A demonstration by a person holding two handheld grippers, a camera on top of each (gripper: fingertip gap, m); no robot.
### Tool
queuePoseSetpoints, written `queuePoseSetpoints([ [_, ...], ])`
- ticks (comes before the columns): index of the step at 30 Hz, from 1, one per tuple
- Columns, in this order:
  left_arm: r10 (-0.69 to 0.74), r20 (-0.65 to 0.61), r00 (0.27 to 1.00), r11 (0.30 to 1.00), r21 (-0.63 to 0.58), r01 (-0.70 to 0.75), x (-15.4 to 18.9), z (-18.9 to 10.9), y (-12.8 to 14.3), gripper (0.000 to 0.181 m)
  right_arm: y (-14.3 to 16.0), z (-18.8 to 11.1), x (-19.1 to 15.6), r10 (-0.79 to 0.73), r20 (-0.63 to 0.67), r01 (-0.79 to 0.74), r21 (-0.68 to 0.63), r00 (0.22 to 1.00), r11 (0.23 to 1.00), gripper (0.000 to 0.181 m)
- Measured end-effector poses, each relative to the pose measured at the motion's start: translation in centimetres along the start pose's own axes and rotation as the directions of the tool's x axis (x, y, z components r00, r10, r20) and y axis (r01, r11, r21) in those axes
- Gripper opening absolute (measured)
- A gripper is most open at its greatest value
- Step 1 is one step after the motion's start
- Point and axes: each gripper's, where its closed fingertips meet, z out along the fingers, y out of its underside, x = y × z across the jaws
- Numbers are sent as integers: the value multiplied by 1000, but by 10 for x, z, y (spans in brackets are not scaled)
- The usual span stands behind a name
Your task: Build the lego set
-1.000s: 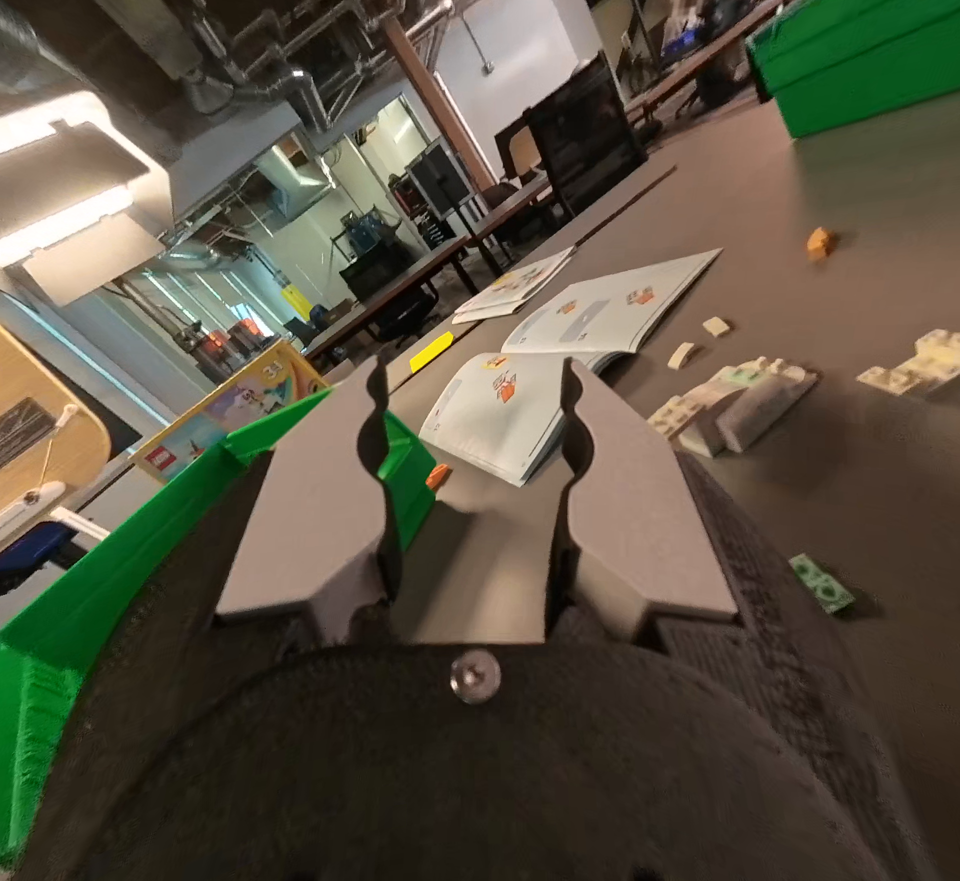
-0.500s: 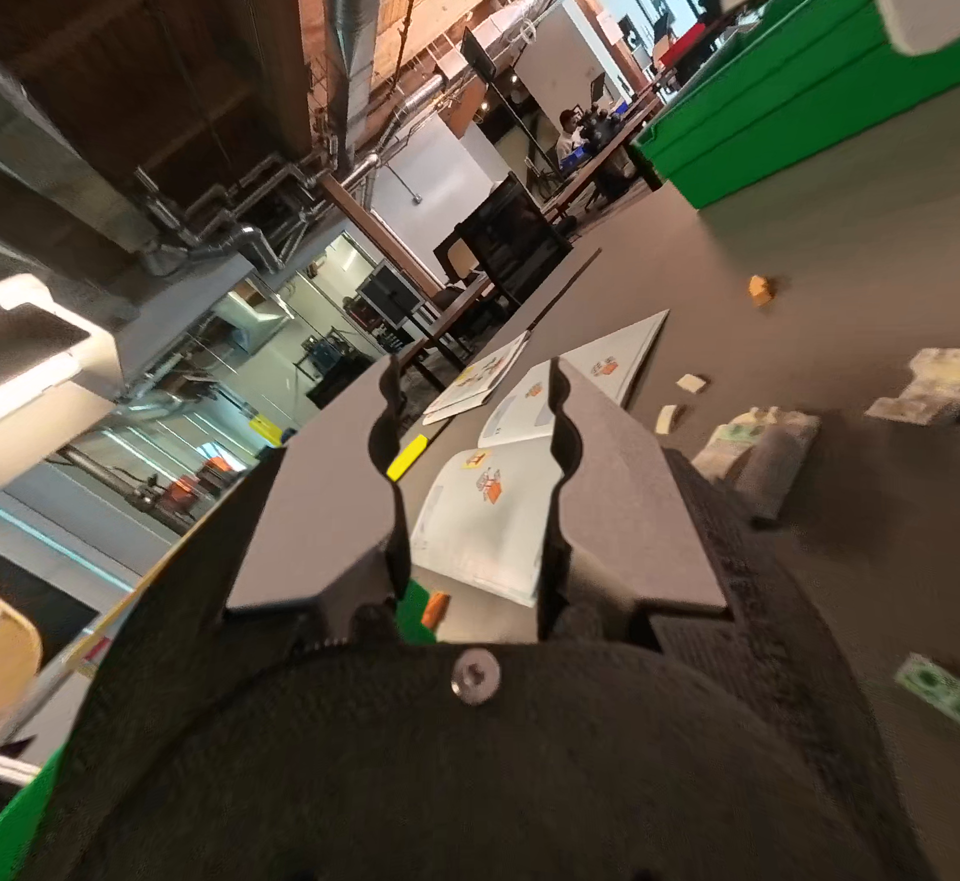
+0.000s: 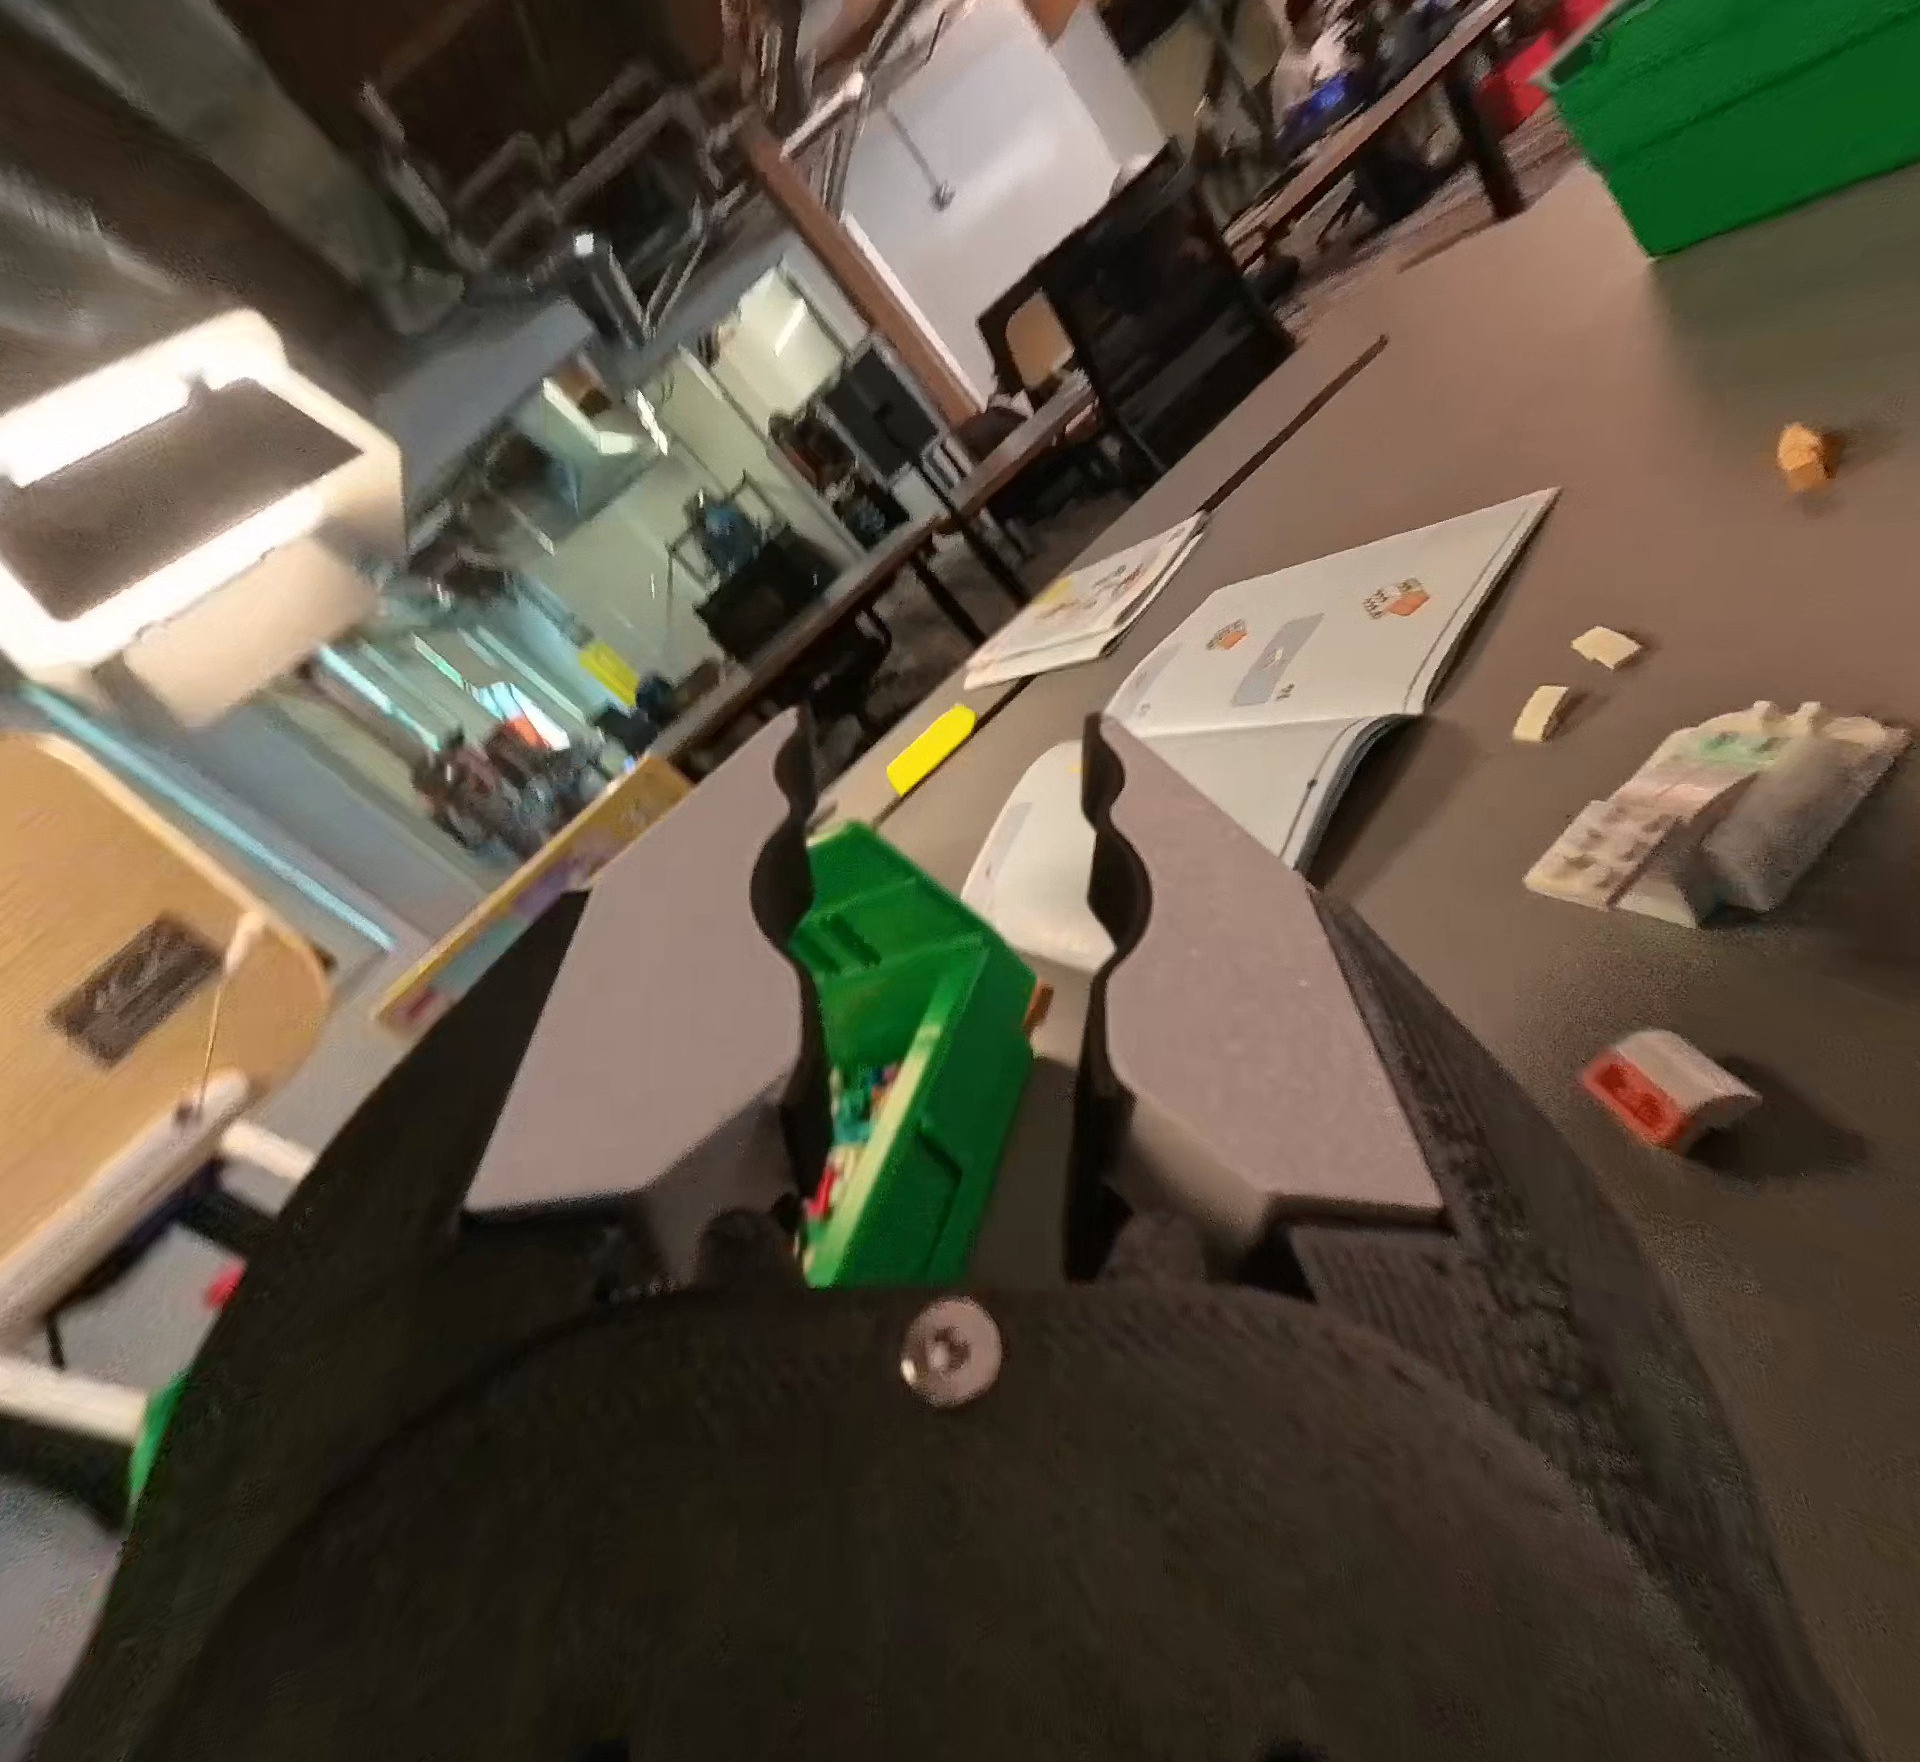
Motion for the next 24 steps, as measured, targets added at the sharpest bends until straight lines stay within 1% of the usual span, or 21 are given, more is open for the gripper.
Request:
queuePoseSetpoints([
  [2, -112, 16, 994, 992, -63, 113, -10, -22, -2, 53, -13, -18, -1, 47, 0, -47, -16, 999, 999, 79],
  [4, -190, 40, 981, 978, -78, 193, -16, -45, -4, 54, -18, -33, -1, 74, -3, -74, -29, 997, 997, 79],
  [5, -203, 38, 978, 976, -78, 205, -16, -54, -6, 55, -19, -37, 0, 68, -2, -68, -27, 998, 997, 78],
  [7, -167, 31, 986, 983, -68, 168, -15, -66, -9, 56, -18, -37, 2, 51, 2, -51, -22, 999, 998, 78],
  [10, -92, 34, 995, 995, -33, 93, -17, -68, -15, 56, -19, -19, 3, 51, 25, -51, 2, 998, 999, 78],
  [13, -43, 6, 999, 999, 5, 43, -10, -45, -18, 63, -10, 7, 2, 40, 52, -41, 32, 998, 999, 78],
  [15, 46, 40, 998, 997, 64, -49, -10, -19, -16, 62, 8, 25, 2, 13, 61, -16, 39, 998, 999, 78],
  [16, 63, 49, 997, 993, 93, -67, -8, -6, -14, 61, 20, 33, 3, 4, 69, -7, 38, 998, 999, 79],
  [17, 52, 26, 998, 991, 123, -55, -2, 8, -14, 61, 30, 40, 4, -3, 79, -1, 43, 997, 999, 79],
  [18, 26, -24, 999, 988, 155, -22, 9, 19, -16, 64, 38, 44, 5, -11, 89, 6, 52, 996, 999, 79],
  [19, 3, -81, 997, 982, 190, 12, 21, 27, -20, 66, 45, 47, 6, -16, 96, 10, 60, 995, 998, 79],
  [21, -18, -133, 991, 972, 231, 48, 34, 39, -23, 66, 53, 47, 8, -39, 110, 31, 77, 993, 997, 77],
  [23, -32, -176, 984, 969, 234, 74, 41, 49, -20, 65, 44, 42, 17, -91, 65, 82, 132, 994, 988, 66],
  [24, -40, -181, 983, 970, 231, 82, 40, 53, -17, 65, 37, 39, 18, -96, 69, 84, 157, 993, 984, 66],
])
